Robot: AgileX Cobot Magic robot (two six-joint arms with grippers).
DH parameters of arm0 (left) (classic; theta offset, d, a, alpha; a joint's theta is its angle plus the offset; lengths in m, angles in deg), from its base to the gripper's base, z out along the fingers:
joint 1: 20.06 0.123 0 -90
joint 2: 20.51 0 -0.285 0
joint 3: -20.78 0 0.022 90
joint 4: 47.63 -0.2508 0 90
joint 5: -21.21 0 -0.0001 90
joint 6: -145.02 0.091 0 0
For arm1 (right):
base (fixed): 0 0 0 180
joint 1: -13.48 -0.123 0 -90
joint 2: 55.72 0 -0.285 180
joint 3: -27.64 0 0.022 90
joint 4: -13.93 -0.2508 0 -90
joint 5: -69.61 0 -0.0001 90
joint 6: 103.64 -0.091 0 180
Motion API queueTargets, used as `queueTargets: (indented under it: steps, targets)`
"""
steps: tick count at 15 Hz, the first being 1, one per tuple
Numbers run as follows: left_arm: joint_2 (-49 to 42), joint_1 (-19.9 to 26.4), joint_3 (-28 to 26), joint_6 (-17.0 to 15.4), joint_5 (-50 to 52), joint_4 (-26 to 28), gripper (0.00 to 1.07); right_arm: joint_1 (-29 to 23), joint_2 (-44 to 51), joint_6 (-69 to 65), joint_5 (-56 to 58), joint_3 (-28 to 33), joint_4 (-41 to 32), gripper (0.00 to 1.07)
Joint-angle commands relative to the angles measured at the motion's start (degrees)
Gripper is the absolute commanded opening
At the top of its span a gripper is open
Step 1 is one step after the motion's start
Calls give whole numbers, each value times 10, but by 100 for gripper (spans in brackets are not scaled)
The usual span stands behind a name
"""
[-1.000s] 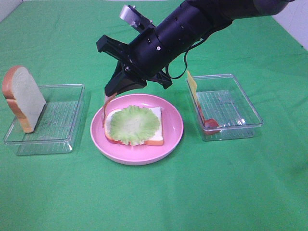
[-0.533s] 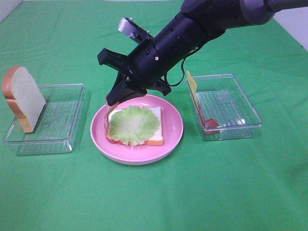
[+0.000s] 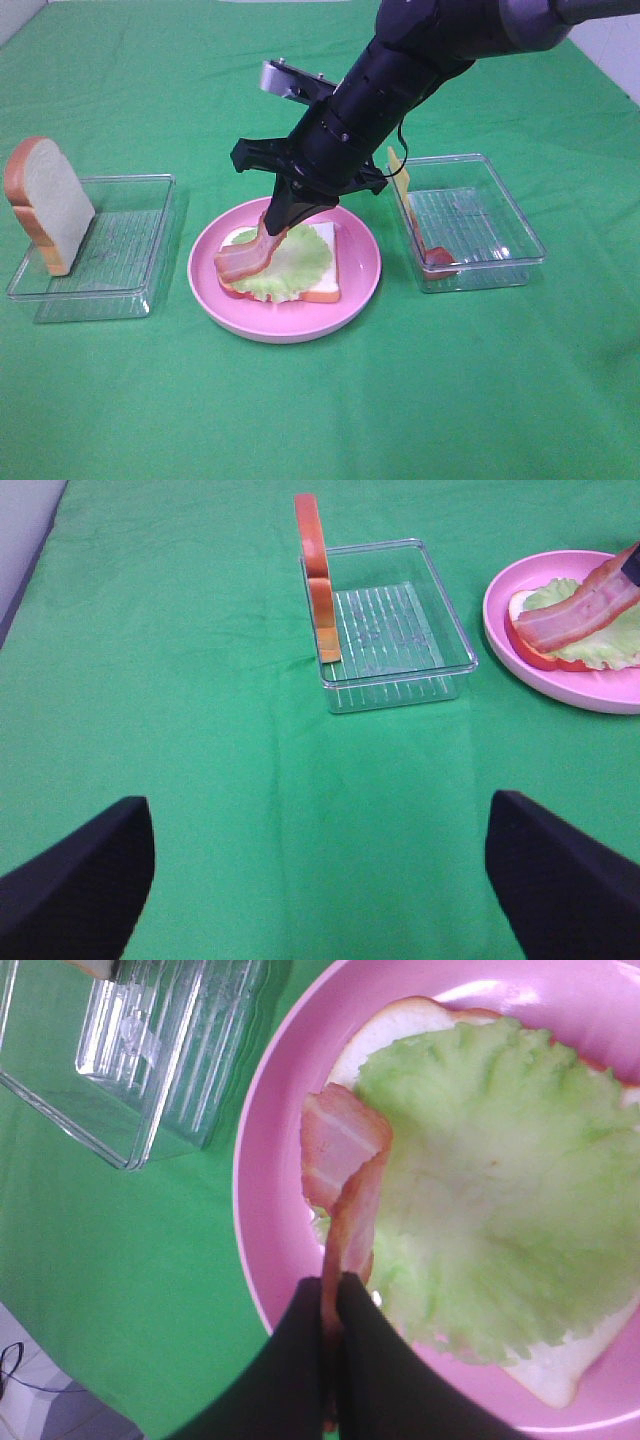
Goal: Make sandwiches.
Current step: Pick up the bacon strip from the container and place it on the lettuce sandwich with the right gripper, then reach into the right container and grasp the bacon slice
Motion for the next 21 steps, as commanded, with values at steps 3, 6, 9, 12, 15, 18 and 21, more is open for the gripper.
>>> queueTargets:
  steps: [3,6,9,12,15,18,21]
  targets:
    - [-9,-3,2,-5,9,2,84,1,-2,-7,-28,-2,28,5]
    - [-9,-3,2,-5,9,2,84,1,0,-21,-27,-2,85,49]
    - [-9,-3,2,-5,9,2,84,1,7,-34,-13,-14,119,95]
    - [-9,-3,2,-5,9,2,84,1,21,-72,35,-49,151,100]
    - [-9,-3,2,-5,9,2,84,1,55,-138,139,-68,219,99]
    - [-9,-3,2,-5,9,2,84,3,85,-173,176,-76,268,99]
    - [-9,-3,2,-5,9,2,84,3,105,-193,244,-75,309,99]
